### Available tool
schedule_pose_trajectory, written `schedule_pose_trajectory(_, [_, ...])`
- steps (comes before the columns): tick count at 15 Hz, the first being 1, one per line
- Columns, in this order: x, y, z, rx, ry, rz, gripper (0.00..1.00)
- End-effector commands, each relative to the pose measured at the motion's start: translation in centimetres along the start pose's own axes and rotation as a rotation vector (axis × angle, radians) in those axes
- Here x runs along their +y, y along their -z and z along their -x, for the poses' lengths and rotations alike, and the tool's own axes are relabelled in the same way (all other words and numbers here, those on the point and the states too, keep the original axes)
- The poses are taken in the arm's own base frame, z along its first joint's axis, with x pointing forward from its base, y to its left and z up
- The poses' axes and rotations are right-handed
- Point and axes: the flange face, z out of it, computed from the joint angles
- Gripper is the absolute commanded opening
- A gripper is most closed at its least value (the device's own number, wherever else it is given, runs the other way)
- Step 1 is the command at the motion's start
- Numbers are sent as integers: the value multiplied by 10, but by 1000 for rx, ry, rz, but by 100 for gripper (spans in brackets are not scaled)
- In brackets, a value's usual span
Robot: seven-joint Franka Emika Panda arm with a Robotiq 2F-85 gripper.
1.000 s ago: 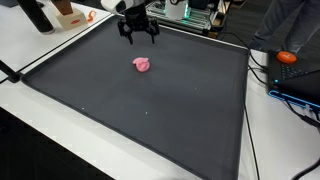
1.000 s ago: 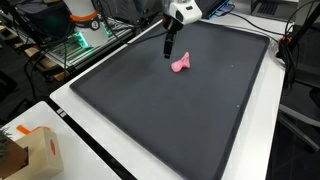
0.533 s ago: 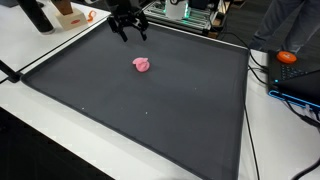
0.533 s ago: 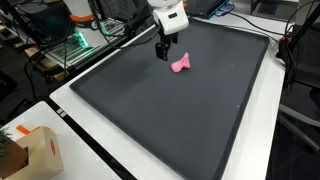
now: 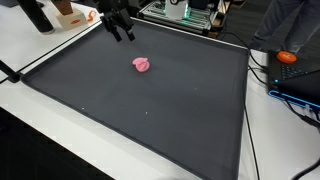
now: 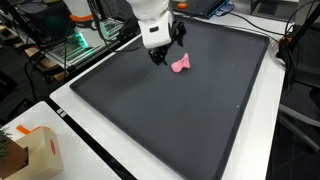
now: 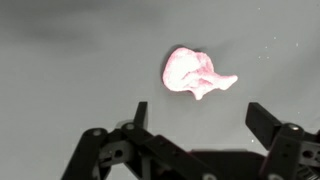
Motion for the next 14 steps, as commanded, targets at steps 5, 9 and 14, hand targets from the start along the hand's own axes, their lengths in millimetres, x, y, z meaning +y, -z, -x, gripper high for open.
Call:
schedule_pose_trajectory(5, [16,-29,-28,-66,-204,-44,100])
schedule_pose_trajectory(9, [15,-45,-46,-74,-250,-28,100])
schedule_pose_trajectory(14, [7,-63,-67,-83,-284,-20,100])
